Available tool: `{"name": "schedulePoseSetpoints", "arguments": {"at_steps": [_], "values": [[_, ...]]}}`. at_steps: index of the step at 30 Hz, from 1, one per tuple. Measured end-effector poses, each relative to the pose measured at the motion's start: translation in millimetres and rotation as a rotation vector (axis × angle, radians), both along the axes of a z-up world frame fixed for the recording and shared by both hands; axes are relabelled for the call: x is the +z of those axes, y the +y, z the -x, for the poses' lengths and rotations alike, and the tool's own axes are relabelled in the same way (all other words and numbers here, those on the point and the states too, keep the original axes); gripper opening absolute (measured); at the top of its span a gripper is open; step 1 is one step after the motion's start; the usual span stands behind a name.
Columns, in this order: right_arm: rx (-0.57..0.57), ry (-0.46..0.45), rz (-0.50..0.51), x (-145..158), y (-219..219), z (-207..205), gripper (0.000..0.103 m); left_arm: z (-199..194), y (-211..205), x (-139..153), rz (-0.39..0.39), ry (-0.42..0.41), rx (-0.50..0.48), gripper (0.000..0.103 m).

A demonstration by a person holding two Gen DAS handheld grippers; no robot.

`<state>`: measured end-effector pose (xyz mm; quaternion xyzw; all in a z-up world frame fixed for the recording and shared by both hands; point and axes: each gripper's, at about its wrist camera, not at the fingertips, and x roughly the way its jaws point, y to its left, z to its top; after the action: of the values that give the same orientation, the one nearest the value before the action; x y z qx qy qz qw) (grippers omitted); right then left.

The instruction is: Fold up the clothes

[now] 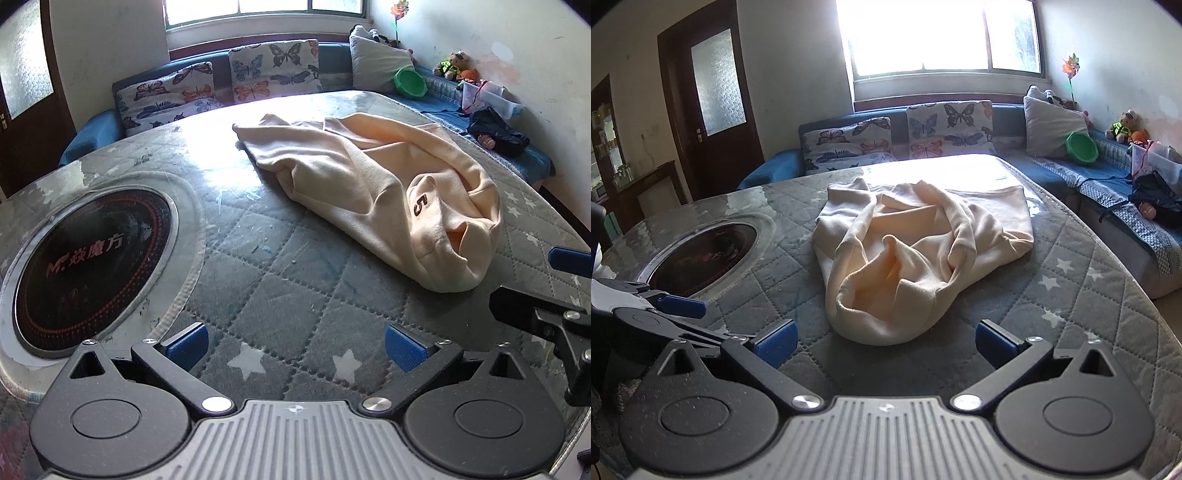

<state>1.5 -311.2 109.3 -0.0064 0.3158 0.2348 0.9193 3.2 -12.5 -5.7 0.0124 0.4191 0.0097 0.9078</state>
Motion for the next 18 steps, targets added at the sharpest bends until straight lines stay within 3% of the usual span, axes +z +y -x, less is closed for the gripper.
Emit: {"name": "schedulePoseSetpoints", "arguments": {"at_steps": [18], "values": [[-0.003, 0.013, 0.009, -1.2, 1.8, -2.1, 0.103, -3.5, 4.3, -3.6, 0.004, 0.029, 0.029, 0.103]]}}
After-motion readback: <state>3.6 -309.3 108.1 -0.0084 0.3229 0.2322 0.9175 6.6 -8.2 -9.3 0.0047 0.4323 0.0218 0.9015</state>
